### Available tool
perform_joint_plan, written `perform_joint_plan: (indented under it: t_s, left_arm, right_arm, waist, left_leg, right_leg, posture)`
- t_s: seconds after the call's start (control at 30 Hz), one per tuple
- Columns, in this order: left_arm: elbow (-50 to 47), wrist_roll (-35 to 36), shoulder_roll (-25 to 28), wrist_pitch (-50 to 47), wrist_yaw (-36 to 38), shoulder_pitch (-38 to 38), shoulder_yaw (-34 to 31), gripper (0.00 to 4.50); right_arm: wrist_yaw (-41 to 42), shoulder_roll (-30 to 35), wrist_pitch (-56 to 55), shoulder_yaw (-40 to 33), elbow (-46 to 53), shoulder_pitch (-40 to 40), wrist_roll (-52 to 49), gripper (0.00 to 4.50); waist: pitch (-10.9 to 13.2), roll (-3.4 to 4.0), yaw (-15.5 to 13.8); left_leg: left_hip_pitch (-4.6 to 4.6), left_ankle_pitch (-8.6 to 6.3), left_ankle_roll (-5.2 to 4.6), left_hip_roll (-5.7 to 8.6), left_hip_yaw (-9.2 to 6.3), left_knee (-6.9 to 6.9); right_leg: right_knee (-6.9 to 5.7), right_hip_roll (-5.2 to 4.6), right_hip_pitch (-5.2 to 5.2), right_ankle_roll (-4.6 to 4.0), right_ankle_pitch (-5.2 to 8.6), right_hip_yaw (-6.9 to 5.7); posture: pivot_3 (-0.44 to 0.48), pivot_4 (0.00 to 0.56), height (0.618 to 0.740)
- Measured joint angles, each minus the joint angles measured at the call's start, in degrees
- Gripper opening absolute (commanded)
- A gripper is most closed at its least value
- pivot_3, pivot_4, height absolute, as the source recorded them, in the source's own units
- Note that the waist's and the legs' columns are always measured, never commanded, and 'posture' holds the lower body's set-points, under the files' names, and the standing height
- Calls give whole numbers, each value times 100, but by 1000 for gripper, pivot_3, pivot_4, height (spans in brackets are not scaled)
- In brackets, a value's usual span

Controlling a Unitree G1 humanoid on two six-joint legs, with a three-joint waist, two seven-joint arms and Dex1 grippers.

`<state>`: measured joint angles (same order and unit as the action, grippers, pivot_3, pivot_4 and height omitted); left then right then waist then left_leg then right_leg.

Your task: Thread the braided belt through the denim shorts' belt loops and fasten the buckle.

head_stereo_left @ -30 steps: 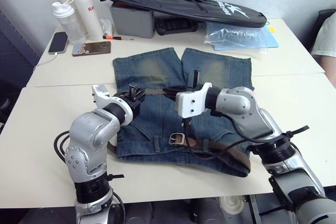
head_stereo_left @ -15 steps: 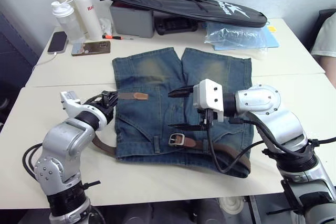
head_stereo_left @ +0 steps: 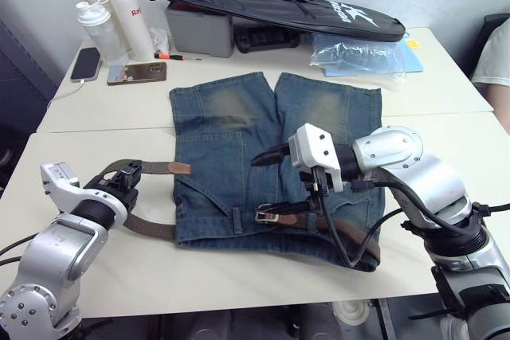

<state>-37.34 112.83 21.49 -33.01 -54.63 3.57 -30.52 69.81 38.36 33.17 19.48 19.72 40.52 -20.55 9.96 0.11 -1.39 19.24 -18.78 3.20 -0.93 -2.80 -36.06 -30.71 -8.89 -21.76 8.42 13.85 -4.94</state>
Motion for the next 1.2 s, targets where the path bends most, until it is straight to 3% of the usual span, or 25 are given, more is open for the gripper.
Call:
perform_joint_plan:
  t_s: [0.03,0.2,0.43,0.6,0.77,0.93,1.2]
  left_arm:
    - [-10,0,105,5,67,116,16,0]
    - [80,0,367,-55,218,157,149,0]
    - [471,-1,363,-485,486,-334,768,0]
    - [894,-1,558,-1067,829,-446,986,0]
    - [1393,-7,981,-1705,1333,-408,898,0]
    - [1368,-12,1265,-1935,1811,-4,850,0]
    - [571,-13,1299,-1363,1790,979,1175,0]
  right_arm:
    - [65,61,-97,81,0,-35,79,4436]
    - [162,305,-468,342,49,-283,494,4436]
    - [-688,371,-1626,956,25,-1040,2135,4436]
    - [-1164,327,-1782,891,214,-1426,2512,4436]
    - [-993,431,-1149,494,712,-1606,2151,4436]
    - [-490,568,-11,-224,1272,-1058,993,4436]
    - [68,919,768,-578,921,-245,103,4436]
  waist:
    - [-2,2,0]
    - [-4,6,-6]
    - [-6,4,-1]
    - [-10,8,15]
    - [-10,8,3]
    - [-9,7,14]
    - [-11,10,-8]
  left_leg:
    - [0,0,0,-1,4,1]
    - [-3,0,1,-6,24,-3]
    - [-2,0,1,-6,38,-5]
    - [-6,0,2,-15,43,-5]
    - [4,1,4,-16,43,-5]
    - [5,-1,8,-22,46,4]
    - [7,-15,4,-23,51,1]
  right_leg:
    - [-3,1,-6,-37,20,5]
    - [-17,10,-19,-49,26,30]
    - [-14,13,-25,-48,21,44]
    - [-24,26,-31,-41,16,49]
    - [-35,27,-53,-90,40,52]
    - [-45,32,-69,-96,43,57]
    - [-40,32,-70,-114,52,57]
  posture:
    - [0,150,740]
    - [0,150,740]
    - [0,150,740]
    - [0,150,740]
    - [0,150,740]
    - [0,150,740]
    - [0,150,740]
